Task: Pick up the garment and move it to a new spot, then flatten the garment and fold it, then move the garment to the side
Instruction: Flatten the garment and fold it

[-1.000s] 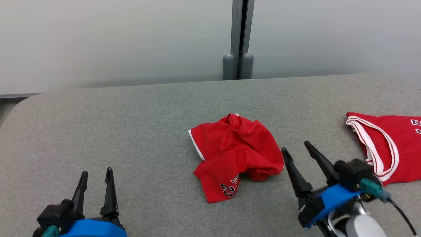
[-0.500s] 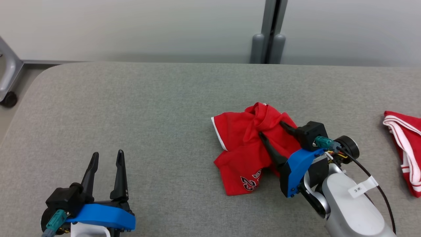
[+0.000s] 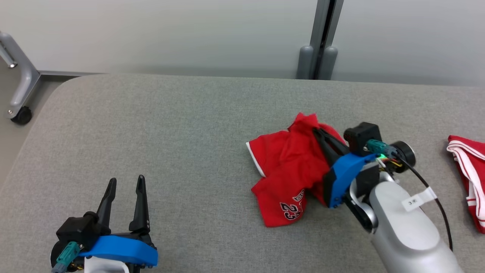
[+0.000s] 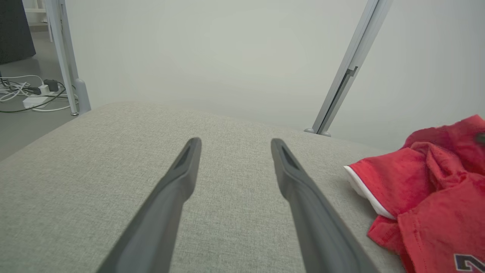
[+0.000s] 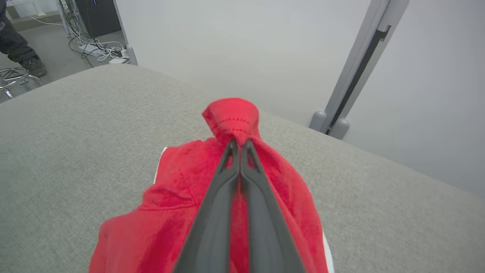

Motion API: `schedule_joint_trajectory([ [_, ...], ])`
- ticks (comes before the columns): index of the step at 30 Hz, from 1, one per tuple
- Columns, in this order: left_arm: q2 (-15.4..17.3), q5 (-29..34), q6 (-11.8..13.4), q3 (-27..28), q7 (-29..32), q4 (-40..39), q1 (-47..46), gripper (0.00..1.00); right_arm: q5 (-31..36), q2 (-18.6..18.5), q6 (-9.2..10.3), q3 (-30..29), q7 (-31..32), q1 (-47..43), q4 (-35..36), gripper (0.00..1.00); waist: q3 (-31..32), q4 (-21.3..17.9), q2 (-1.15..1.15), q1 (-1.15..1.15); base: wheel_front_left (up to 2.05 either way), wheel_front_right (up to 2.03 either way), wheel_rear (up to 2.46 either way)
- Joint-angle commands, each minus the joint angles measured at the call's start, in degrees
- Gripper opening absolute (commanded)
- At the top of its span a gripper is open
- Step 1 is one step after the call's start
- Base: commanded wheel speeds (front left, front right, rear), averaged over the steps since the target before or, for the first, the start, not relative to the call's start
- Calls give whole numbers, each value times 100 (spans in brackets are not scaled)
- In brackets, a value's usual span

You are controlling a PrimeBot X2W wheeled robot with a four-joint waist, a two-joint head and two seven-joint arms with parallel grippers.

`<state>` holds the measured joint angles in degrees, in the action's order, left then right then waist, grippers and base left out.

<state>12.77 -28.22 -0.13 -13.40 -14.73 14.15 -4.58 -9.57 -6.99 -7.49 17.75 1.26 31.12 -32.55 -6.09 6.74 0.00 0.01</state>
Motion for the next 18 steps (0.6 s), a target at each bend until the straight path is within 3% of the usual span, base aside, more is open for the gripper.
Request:
schedule_joint_trajectory([
  [1, 10, -12, -34, 31, -20, 0, 35, 100, -53, 51, -1, 86, -26, 127, 48, 0, 45, -34, 0, -1, 0, 0, 0],
  [11, 45, 24, -1, 104, -38, -83, 114, 100, -1112, 310, -1, 1274, -233, 1302, 1118, 0, 184, -173, 0, -1, 0, 0, 0],
  [16, 48, 44, 3, 114, -44, -131, 158, 100, -1777, 366, -1, 1253, -509, 1540, 1651, 0, 176, -207, 0, -1, 0, 0, 0],
  [18, 43, 51, -1, 112, -46, -150, 156, 100, -1836, 224, -1, 1163, -533, 1401, 1727, 0, 142, -216, 0, -1, 0, 0, 0],
])
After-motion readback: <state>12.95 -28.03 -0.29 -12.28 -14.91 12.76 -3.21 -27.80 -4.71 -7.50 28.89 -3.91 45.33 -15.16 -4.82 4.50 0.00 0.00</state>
